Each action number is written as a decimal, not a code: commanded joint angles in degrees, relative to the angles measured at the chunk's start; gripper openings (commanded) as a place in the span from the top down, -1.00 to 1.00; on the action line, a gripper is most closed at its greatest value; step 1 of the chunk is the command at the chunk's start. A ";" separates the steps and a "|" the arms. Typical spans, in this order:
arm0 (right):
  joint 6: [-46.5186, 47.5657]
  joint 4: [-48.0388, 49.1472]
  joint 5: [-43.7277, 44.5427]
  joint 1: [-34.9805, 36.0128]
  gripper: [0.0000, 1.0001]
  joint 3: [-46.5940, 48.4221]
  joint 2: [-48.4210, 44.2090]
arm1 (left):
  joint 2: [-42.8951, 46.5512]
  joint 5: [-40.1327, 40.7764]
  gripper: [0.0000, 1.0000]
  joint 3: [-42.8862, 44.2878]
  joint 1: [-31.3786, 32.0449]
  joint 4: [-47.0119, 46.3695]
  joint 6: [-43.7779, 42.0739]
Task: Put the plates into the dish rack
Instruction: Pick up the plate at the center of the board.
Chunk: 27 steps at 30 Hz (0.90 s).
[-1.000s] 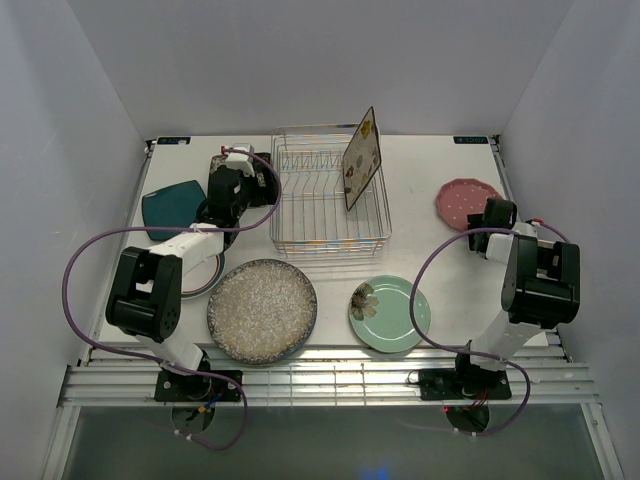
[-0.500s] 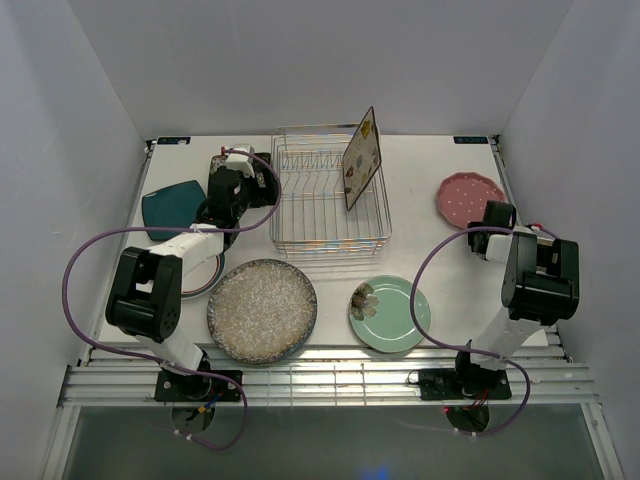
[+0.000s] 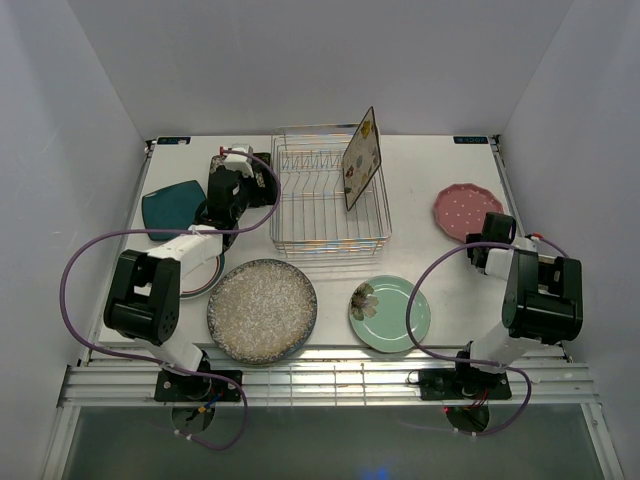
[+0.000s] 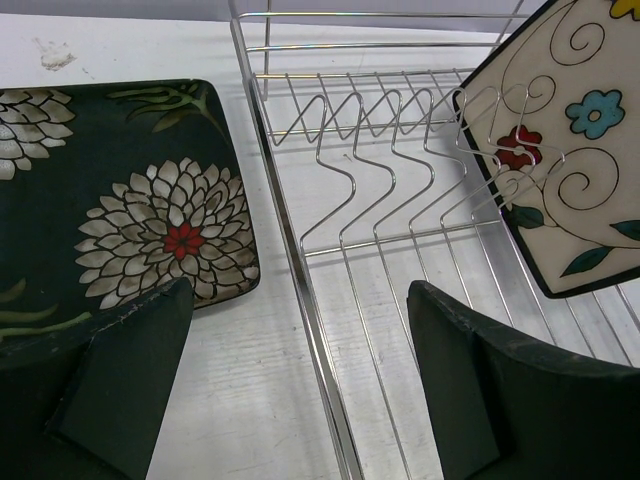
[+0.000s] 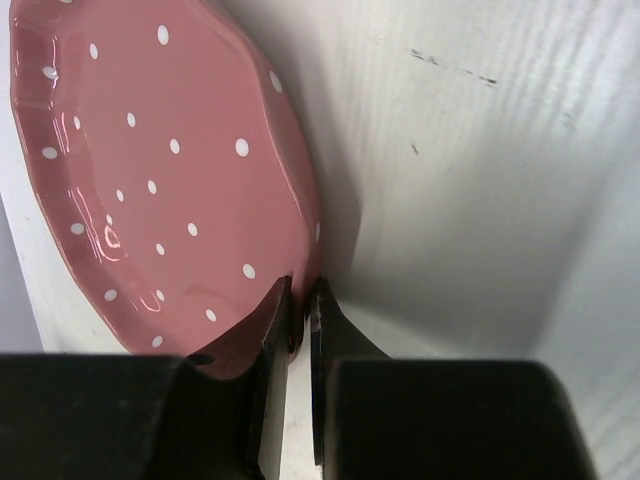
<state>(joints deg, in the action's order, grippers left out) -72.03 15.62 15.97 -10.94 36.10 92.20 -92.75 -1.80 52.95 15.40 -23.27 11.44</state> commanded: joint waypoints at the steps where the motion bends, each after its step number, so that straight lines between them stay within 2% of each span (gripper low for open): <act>1: 1.62 -0.68 1.17 -0.13 0.85 -1.64 -3.43 | 3.63 0.48 -0.96 -0.56 0.16 -1.52 -0.19; 27: 15.95 -9.29 4.16 0.48 0.84 -3.22 -24.08 | 3.89 0.48 -0.96 -0.74 0.16 -2.05 -0.54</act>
<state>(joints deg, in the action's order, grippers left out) -56.73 -1.04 18.79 -10.74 32.10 73.06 -92.44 -1.80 52.90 15.40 -24.45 11.38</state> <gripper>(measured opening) 0.127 0.979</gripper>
